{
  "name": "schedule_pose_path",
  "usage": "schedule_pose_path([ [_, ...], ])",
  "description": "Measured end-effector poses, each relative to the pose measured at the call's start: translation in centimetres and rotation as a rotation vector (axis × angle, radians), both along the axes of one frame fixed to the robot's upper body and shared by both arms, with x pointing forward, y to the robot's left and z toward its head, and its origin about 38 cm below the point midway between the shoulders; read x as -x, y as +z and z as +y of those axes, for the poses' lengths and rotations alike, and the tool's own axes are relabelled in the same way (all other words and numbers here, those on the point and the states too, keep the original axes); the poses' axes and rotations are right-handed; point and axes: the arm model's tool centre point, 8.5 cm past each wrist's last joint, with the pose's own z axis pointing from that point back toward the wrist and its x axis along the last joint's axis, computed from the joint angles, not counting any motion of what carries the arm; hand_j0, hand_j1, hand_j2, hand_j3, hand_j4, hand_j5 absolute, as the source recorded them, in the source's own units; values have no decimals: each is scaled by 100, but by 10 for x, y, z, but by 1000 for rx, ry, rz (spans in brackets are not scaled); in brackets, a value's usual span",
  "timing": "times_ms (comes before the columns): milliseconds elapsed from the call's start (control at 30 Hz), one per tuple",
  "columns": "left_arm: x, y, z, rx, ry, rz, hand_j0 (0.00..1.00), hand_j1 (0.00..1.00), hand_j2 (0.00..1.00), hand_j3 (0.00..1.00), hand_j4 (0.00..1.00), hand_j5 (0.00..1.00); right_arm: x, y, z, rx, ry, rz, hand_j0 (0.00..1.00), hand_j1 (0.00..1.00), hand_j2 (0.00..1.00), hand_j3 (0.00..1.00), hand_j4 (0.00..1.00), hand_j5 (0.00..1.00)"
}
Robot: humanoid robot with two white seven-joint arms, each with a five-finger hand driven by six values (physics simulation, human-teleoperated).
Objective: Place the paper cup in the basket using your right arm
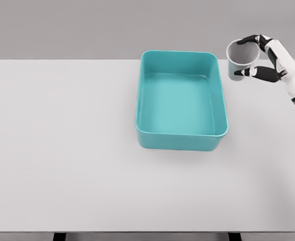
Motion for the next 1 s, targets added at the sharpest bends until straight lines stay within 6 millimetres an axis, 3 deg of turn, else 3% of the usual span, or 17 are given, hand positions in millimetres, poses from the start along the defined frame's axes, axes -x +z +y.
schedule_pose_path([
  [300,0,0,0,0,0,0,100,100,100,100,100,100,-16,20,36,107,74,-85,60,60,60,60,60,60],
  [633,0,0,0,0,0,0,100,100,100,100,100,100,-19,16,69,293,148,-144,60,60,60,60,60,60],
  [667,0,0,0,0,0,0,100,100,100,100,100,100,-19,15,72,304,154,-148,62,62,62,62,62,62],
  [733,0,0,0,0,0,0,100,100,100,100,100,100,-20,15,77,323,165,-156,74,74,74,74,74,74],
  [1000,0,0,0,0,0,0,100,100,100,100,100,100,-21,7,87,341,184,-150,79,79,79,79,79,79],
])
